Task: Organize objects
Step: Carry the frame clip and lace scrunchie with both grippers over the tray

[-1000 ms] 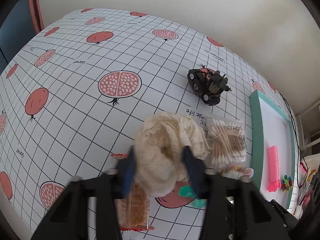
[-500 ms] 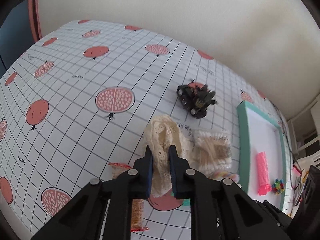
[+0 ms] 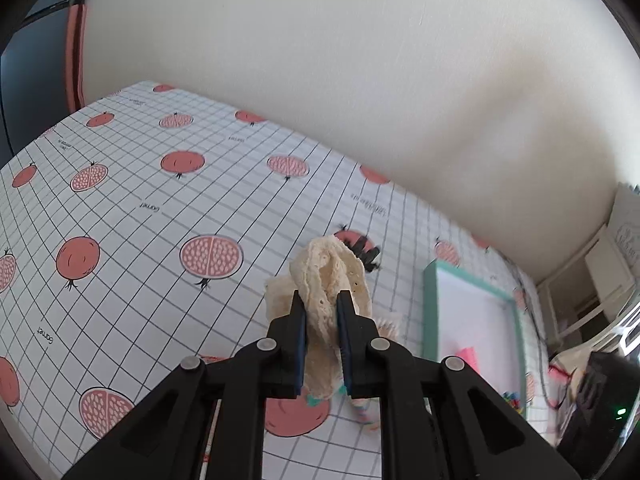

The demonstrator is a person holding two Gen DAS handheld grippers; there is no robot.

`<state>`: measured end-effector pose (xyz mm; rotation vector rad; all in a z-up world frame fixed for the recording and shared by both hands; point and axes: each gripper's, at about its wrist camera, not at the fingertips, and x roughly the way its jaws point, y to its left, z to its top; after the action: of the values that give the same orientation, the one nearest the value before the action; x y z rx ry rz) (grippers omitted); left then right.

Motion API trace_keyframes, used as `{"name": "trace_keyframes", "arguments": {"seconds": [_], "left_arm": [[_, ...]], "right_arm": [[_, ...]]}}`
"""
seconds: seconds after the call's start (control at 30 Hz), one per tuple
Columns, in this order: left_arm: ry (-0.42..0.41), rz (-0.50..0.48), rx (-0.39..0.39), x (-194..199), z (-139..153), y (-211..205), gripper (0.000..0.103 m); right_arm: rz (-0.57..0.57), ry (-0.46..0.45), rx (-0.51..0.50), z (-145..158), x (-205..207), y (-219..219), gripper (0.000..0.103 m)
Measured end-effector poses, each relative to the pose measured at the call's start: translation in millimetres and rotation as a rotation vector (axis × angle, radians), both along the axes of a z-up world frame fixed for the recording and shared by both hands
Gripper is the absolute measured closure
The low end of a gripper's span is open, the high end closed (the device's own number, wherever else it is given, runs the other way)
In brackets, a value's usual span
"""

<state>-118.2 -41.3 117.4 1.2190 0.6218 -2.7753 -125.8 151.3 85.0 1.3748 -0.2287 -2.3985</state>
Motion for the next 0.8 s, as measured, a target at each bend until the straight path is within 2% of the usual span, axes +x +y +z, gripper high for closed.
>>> {"name": "trace_keyframes", "arguments": {"seconds": [0.17,0.33,0.47,0.63,0.8], "left_arm": [[0.019,0.003,0.004,2,4,6,0.088],[0.034,-0.015,0.006,4,8,16,0.088],[0.058,-0.050,0.006,6,15,32,0.088],[0.086,-0.126,0.000,5,20,63,0.088],[0.093,-0.211,0.027,3,18,99,0.088]], "right_arm": [[0.006,-0.012,0.021,-3,1,5,0.048],[-0.015,-0.008,-0.004,1,-1,19,0.048],[-0.089,0.029,-0.023,12,-3,45,0.048],[-0.249,0.077,-0.044,21,-5,101,0.048],[-0.355,0.091,-0.012,20,-1,144,0.048]]}}
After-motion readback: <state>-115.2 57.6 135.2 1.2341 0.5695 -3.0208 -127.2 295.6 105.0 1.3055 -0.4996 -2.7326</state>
